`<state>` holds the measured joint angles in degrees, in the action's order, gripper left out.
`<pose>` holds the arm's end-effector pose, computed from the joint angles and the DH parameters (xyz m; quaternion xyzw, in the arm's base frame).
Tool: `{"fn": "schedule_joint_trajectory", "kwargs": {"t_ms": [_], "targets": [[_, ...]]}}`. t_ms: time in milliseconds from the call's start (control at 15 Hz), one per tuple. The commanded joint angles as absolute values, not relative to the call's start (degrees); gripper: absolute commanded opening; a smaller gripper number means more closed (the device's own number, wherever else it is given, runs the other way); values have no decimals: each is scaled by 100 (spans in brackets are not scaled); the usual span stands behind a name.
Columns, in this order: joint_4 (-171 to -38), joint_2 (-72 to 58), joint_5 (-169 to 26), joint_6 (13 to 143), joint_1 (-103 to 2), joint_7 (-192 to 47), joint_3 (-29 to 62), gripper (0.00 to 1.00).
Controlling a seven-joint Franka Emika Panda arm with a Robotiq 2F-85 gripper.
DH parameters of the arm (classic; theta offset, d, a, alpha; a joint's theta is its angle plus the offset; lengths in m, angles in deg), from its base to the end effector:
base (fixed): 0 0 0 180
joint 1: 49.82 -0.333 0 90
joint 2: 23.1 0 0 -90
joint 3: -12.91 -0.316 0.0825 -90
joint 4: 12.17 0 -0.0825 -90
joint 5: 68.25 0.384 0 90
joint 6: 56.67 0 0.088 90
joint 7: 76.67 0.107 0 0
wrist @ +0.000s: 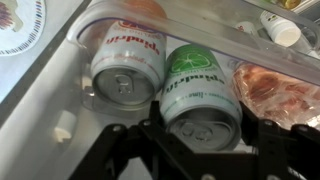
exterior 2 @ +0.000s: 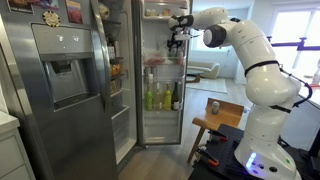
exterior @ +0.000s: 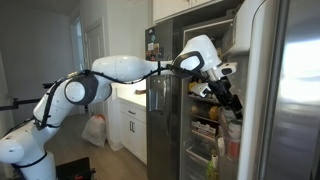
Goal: Put the green and white can beside the pink and white can on a shelf attached to the fridge door
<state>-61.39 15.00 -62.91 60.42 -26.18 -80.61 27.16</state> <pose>0.6529 -0.4017 0.5900 0.9319 -0.2474 0.2395 0.1141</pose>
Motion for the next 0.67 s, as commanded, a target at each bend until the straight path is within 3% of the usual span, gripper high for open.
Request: {"fn": "schedule_joint_trajectory", "kwargs": {"t_ms": [0,133,200,267,333,400,467,600], "targets": [[-5694,1687,-6324,5780,-2600,-7901,2765,47],[-5637,1729,-6337,5770,-2605,-7881,2788,47],[-5605,1747,-6340,5764,-2608,-7878,2794,54],[-5581,1763,-6337,5763,-2607,-7880,2796,47],[-5556,1782,-6338,5764,-2607,-7877,2802,47],[-5523,1803,-6341,5759,-2609,-7871,2811,52],[-5505,1818,-6343,5762,-2609,-7873,2818,81],[-5454,1850,-6346,5759,-2609,-7868,2828,98]]}}
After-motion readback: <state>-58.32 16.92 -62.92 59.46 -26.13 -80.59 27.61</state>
